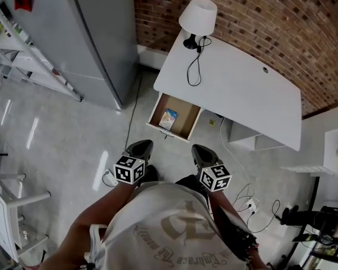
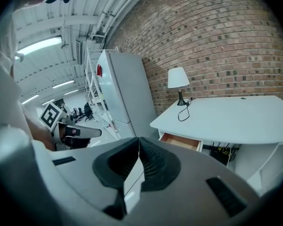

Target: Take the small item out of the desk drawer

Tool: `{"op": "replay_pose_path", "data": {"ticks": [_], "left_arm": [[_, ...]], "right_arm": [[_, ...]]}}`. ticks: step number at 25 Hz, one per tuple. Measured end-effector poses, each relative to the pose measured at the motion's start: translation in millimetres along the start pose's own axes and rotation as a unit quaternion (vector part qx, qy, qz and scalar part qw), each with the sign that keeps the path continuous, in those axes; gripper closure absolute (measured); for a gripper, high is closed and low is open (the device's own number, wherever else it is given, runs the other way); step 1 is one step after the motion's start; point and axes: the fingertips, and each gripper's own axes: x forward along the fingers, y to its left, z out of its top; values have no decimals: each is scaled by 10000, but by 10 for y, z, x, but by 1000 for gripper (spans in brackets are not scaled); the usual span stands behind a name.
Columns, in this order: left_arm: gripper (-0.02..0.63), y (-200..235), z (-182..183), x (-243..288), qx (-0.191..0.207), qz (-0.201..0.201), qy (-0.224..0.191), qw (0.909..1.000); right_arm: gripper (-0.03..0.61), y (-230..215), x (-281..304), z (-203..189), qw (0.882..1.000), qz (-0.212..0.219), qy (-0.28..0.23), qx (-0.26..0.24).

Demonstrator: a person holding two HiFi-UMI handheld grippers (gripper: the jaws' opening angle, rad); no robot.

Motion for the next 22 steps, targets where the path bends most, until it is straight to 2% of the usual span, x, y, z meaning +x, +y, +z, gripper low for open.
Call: {"op": "replay_pose_path", "data": {"ticks": [10, 15, 22], "left_arm": [[598, 94, 0, 114, -68, -187, 169, 9997], [598, 47, -37, 253, -76, -251, 325, 9991], [598, 64, 71, 482, -1, -158, 399, 9991]], "right_arm": [[572, -32, 35, -16, 9996, -254, 104, 115], [572, -182, 31, -29, 9991, -328, 190, 207], [572, -446, 222, 19, 9992, -222, 256, 224]]}}
